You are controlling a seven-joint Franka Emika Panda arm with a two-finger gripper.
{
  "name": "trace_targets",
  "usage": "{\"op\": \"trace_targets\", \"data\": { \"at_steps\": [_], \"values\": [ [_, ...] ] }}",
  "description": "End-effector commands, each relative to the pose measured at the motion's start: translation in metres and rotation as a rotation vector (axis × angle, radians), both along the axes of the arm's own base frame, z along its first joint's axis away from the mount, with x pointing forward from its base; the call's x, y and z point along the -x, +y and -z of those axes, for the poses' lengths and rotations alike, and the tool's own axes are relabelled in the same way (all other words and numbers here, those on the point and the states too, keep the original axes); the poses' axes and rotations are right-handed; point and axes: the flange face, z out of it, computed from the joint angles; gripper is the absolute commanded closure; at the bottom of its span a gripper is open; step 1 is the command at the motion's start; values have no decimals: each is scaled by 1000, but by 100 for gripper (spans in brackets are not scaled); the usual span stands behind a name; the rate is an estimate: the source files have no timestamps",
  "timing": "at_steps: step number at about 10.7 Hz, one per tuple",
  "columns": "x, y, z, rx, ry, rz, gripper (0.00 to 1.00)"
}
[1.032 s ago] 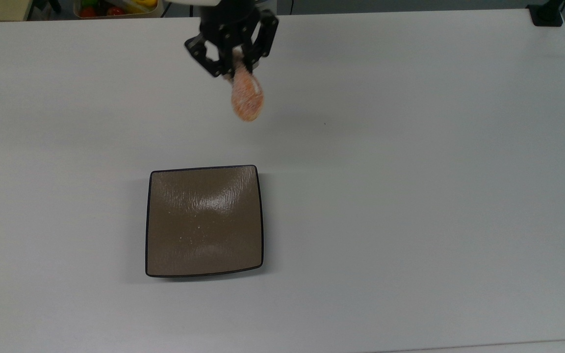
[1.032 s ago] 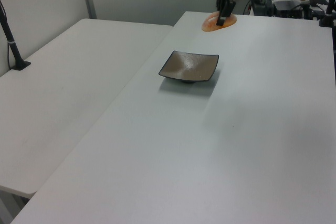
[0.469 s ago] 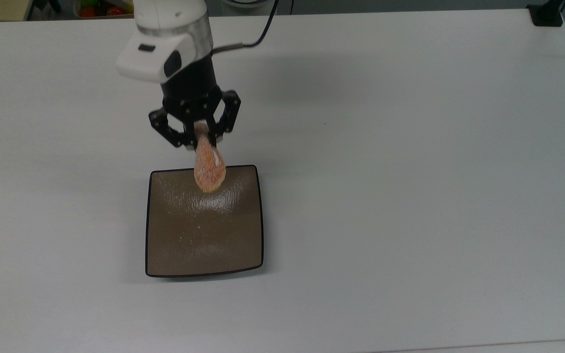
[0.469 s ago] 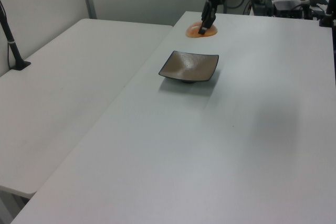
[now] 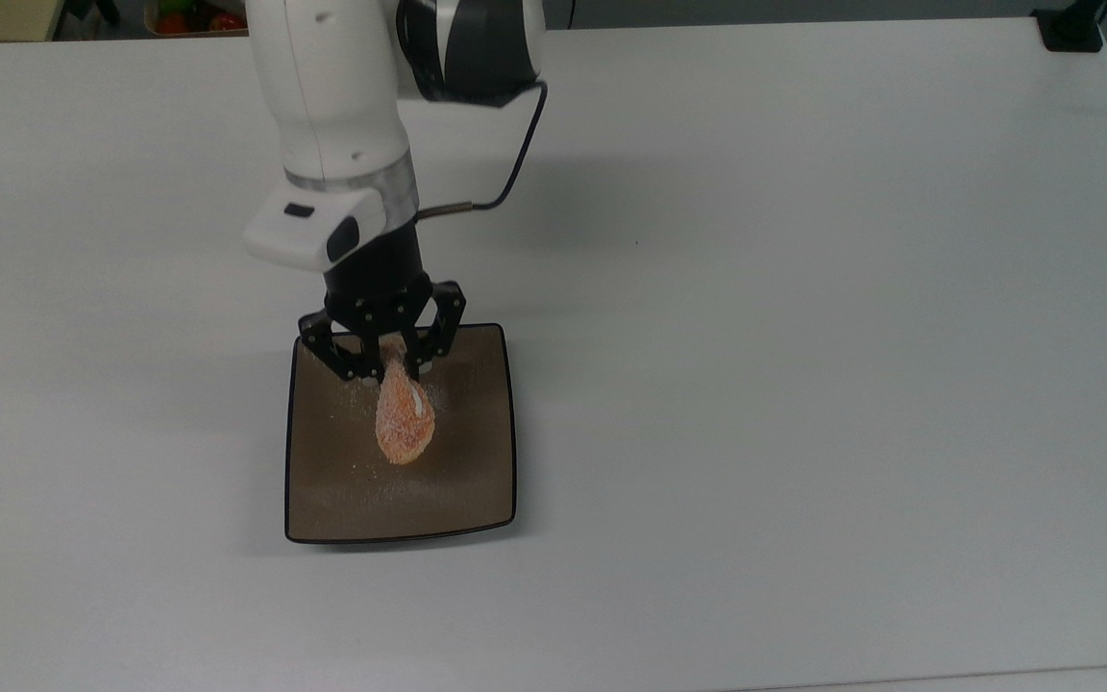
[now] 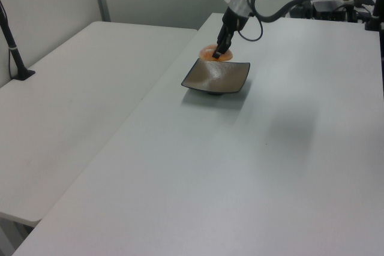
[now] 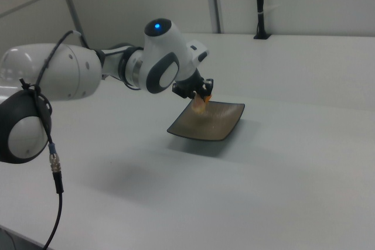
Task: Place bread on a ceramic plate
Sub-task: 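Lower the bread roll onto the plate and open the gripper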
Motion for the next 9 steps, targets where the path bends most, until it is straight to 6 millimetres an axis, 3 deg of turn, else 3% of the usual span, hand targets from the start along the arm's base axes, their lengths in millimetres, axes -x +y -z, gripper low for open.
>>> {"op": "trace_targets", "data": {
  "at_steps": [1,6,9],
  "values": [
    [-8,-6,36,-30,-8,29,84],
    [-11,-7,72,-29,20,35,76],
    [-11,-8,81,-30,32,36,59]
  ]
}}
